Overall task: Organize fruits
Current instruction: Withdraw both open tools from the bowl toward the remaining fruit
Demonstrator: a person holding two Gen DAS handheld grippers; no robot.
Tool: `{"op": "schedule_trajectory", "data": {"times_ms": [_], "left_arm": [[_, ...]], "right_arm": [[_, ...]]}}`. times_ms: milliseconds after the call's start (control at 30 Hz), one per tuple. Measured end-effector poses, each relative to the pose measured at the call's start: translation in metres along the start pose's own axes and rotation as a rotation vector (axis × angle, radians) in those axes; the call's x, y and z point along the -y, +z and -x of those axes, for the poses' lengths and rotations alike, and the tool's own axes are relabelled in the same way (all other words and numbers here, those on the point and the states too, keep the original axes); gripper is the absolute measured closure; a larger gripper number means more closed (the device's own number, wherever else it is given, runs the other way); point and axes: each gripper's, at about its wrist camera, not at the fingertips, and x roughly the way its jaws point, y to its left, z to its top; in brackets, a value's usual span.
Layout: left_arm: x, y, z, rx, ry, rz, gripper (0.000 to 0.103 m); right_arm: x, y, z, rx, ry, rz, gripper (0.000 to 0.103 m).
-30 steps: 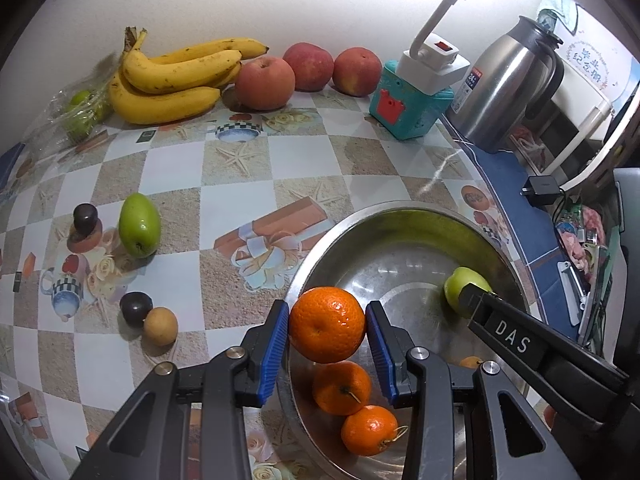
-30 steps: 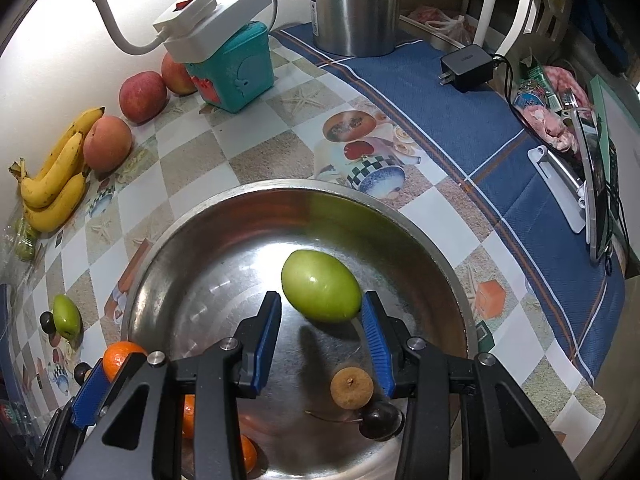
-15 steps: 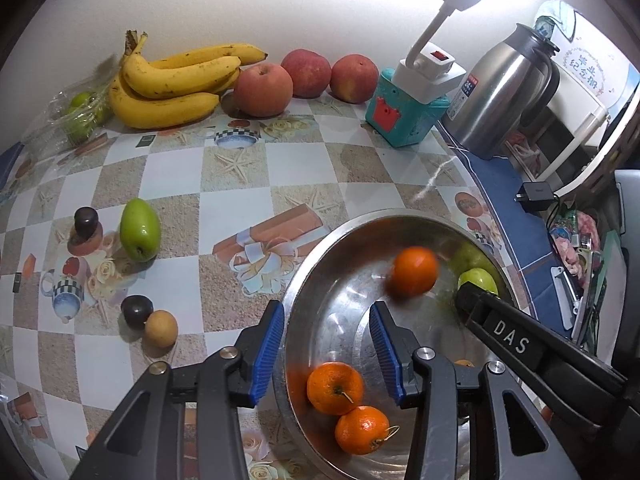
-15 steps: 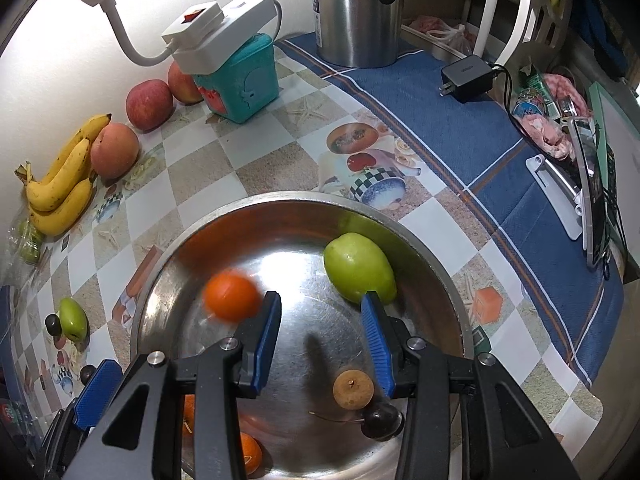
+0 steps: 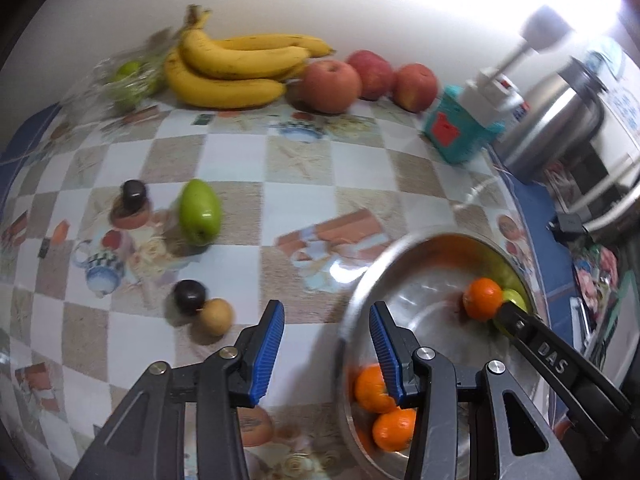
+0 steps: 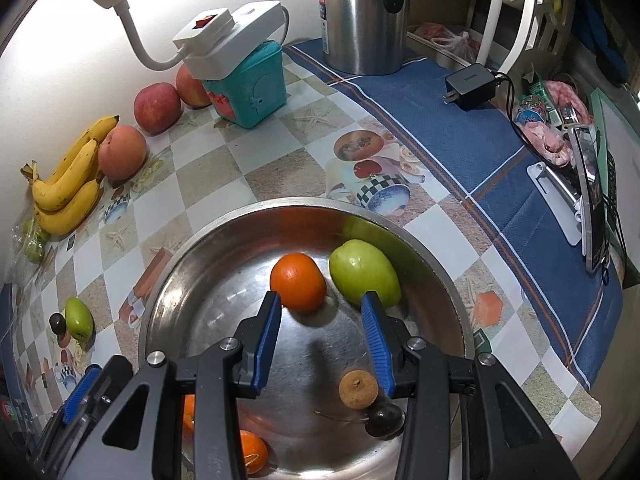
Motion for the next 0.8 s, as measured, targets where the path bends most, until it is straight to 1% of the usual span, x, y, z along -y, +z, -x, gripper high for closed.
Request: {"op": "schedule_trajectory", "data": {"times_ms": [100,367,500,767,800], "left_arm": [[-0.013,0.003,0.004,0.008,0.029,0.045,0.055],[-0.049,0.009,0.014,0.021,0.075,0.178,0.055],[-0.06,0.009,0.017,0.024,0.093,0.214,0.055],[-0.076,0.01,0.02,0.024,0.097,0.278,0.055],[-0.078,0.01,0.02,0.023,0.099,0.284,0.05]], "right_arm": [[-0.001,-0.001,-0.001,-0.008,0.001,0.001,0.06],[-0.009,-0.002,0.001,-0.007,0.007,0.026,0.06],[-0.015,-0.003,0.003,0.0,0.013,0.048,0.06],[-0.026,-0.004,0.004,-0.005,0.035,0.083,0.06],[-0.027,-0.005,0.004,-0.006,0.041,0.086,0.059]]}}
